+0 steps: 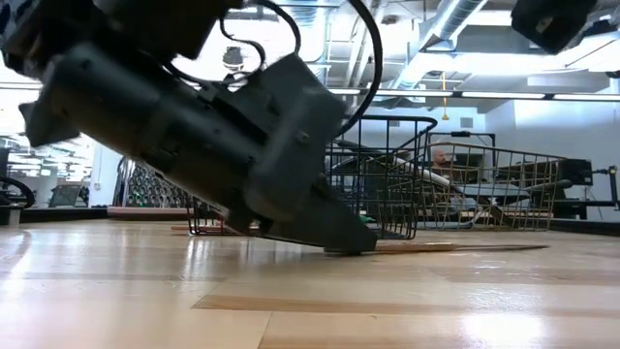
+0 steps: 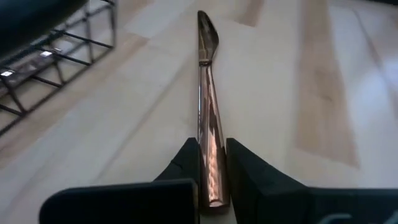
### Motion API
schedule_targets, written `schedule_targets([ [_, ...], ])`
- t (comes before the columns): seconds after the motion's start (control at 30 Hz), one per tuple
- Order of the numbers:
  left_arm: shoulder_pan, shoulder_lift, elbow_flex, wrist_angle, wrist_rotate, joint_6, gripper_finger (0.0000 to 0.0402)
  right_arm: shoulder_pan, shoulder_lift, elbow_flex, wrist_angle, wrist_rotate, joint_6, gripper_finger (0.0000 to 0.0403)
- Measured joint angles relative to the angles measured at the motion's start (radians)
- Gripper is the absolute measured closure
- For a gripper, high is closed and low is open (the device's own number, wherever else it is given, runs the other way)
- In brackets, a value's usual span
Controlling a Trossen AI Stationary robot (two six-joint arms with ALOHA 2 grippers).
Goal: Pick & Place Kitchen Items
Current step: Put the table knife into the bottom wire basket
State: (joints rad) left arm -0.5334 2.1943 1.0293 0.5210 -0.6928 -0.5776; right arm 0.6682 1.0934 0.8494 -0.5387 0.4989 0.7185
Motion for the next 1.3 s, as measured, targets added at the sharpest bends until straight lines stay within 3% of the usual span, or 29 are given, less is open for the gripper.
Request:
schedule_targets([
  [0.2,-0.011,-0.054,-0.002,-0.05,0.056,0.016,0.0378,0.0,-0.114,0.0,0.0,0.036,-0.008,0.0403],
  [0.53,-0.051,-0.07,0.009,-0.043,0.036,0.017,0.038,0.059,-0.257,0.0,-0.001,0.167,-0.022,0.0403],
  [0.63,-0.054,-0.09,0.01,-0.041,0.026,0.02,0.0401,0.086,-0.275,0.0,-0.004,0.209,-0.025,0.0403],
  [0.9,-0.055,-0.189,0.011,-0.17,0.008,0.022,0.0397,0.125,-0.284,0.0,-0.006,0.271,-0.048,0.0403],
  [1.0,-0.05,-0.193,0.005,-0.144,0.009,0.019,0.04,0.124,-0.282,0.0,-0.008,0.271,-0.048,0.0403],
  [1.13,-0.054,-0.171,0.005,-0.034,0.039,0.021,0.0377,0.124,-0.282,0.0,-0.008,0.273,-0.048,0.0403],
  [1.3,-0.064,-0.154,0.005,0.023,0.058,0.111,0.032,0.124,-0.282,0.0,-0.008,0.273,-0.048,0.0403],
])
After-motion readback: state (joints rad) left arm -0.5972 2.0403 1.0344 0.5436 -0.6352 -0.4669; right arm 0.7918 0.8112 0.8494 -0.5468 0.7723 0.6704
